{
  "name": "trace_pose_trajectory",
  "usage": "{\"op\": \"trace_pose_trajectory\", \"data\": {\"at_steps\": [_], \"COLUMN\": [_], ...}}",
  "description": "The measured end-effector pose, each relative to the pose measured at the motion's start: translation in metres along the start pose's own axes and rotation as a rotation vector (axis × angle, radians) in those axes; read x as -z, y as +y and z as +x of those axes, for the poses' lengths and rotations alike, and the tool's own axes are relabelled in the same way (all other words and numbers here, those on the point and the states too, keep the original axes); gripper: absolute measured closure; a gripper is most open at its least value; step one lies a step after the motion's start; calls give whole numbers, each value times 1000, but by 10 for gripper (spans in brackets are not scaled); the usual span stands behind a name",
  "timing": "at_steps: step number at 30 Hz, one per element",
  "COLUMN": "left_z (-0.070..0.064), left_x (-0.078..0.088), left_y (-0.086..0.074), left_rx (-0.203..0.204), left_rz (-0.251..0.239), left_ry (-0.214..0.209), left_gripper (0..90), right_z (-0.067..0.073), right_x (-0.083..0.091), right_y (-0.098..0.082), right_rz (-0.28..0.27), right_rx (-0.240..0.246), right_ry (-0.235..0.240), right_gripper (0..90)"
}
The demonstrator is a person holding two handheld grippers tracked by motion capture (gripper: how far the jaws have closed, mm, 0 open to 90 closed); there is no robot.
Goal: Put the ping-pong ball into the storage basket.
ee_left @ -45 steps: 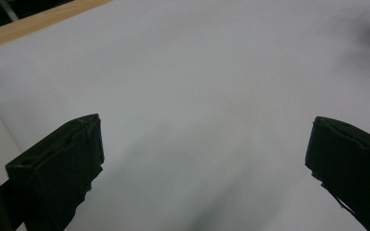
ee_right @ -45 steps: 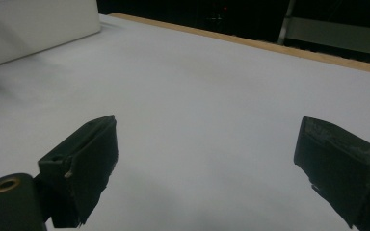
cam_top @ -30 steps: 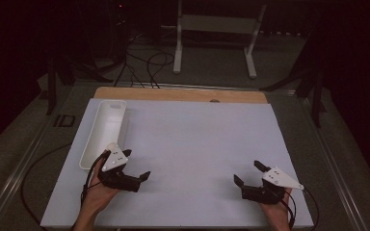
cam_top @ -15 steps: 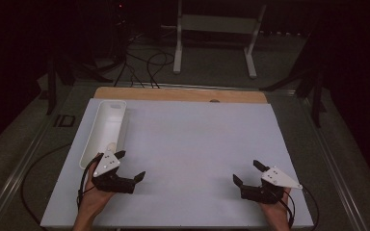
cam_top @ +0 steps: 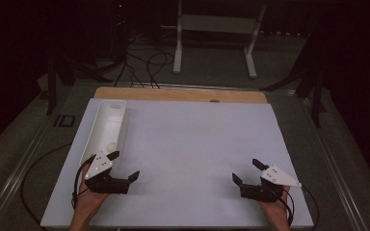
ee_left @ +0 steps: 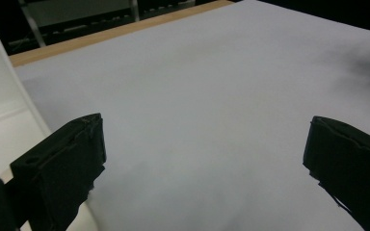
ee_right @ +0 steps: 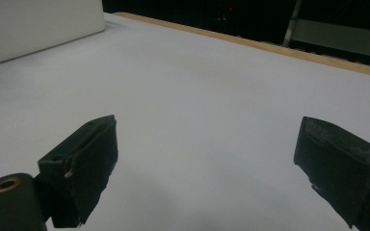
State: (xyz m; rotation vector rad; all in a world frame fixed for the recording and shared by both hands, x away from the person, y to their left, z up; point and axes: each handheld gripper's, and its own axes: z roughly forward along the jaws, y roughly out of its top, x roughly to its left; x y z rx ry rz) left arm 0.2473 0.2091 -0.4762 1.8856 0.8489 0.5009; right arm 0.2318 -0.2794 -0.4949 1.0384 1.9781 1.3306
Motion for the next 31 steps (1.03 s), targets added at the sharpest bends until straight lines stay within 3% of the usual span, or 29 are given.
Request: {"op": "trace_pose_trajectory", "data": {"at_steps": [9, 22, 31], "left_z": [5, 15, 16], "left_x": [5, 12, 13], "left_y": [-2, -5, -5], "left_rx": [7, 28, 25], "left_rz": [-16, -35, -38], "left_ry": [-17, 29, 39], "left_gripper": [21, 5, 6], "right_z": [-1, -1, -2], "right_x": [0, 1, 1], "right_y": [0, 0, 0], "right_rz": [0, 0, -1], "right_rx": [0, 1, 1], "right_ry": [0, -1, -2], "right_gripper": [78, 78, 78]}}
